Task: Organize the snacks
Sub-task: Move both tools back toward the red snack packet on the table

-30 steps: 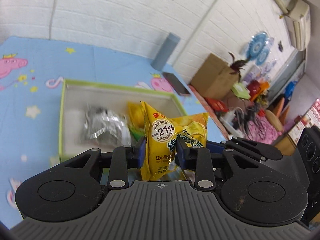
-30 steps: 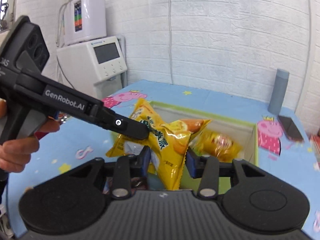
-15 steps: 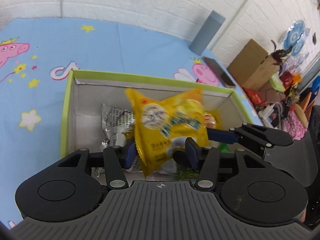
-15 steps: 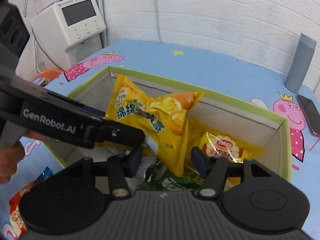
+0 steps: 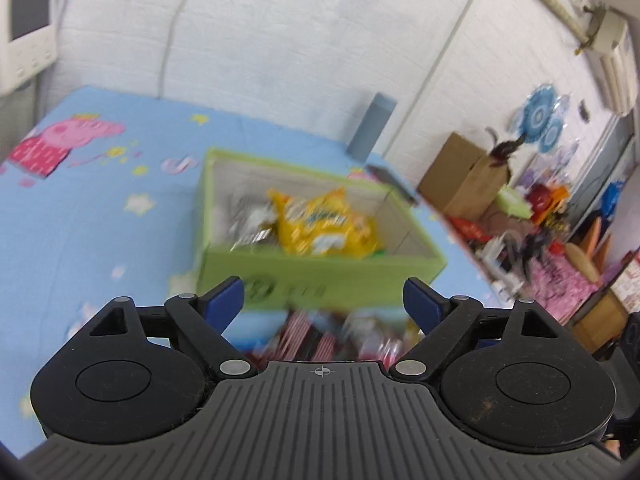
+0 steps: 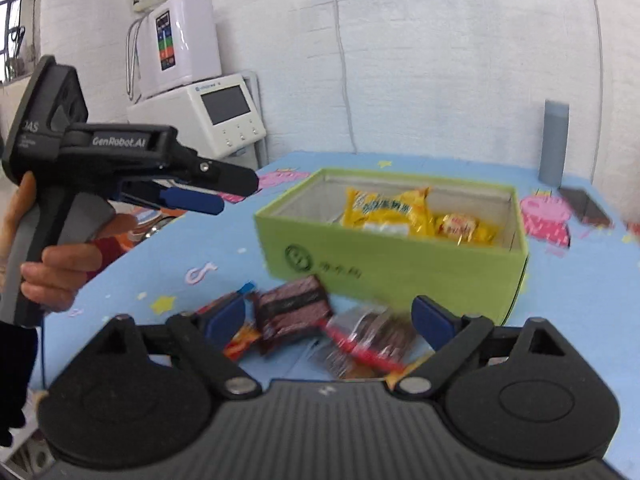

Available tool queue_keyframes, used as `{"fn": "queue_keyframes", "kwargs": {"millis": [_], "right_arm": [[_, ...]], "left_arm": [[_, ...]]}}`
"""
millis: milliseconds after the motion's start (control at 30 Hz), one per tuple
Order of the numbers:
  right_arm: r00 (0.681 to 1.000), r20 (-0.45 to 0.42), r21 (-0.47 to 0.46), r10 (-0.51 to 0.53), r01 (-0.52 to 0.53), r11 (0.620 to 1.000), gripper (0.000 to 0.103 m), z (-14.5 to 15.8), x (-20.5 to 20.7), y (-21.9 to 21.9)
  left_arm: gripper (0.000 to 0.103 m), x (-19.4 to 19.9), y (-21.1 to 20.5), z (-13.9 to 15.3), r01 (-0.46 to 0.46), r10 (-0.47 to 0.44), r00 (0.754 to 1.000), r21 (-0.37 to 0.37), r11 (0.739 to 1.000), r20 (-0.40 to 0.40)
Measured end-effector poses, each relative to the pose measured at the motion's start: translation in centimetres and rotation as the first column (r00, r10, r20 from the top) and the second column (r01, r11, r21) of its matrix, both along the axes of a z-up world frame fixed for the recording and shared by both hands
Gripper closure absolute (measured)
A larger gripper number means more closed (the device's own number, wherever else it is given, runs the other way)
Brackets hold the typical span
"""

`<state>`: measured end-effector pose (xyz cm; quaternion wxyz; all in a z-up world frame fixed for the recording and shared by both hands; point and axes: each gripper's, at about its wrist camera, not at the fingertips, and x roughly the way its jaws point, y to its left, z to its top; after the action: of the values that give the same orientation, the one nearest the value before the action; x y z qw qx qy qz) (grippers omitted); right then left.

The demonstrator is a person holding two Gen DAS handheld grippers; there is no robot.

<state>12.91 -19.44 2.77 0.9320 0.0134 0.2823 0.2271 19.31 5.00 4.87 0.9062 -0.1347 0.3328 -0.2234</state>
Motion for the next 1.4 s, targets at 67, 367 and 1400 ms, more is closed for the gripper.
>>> {"fn": "queue_keyframes", "kwargs": {"millis": [67,367,1400], "right_arm": [[0.998,-0.06,0.047,0.022,-0.019,0.999,0.01,-1.9,-2.1,1.2],[0.97,-0.153,0.08,0.189,-0.178,0.981,0.01,-6.1,-2.8,9.8],[0.991,-0.131,0.049,-0.018,0.024,0.999,0.01,-6.2,-9.7,4.2]], "left_arm": [[0.025,-1.9,0.8,-2.0,-0.025,0.028,0.999,0.06,0.998,-0.039],[0.053,-0.6,5.7,-7.2,-0.015,0.019,0.976,0.022,1.0,-0.219],[0.03,-10.0,3.5,-4.7,-0.018,0.032,0.994,0.125,0.992,-0.109]]}}
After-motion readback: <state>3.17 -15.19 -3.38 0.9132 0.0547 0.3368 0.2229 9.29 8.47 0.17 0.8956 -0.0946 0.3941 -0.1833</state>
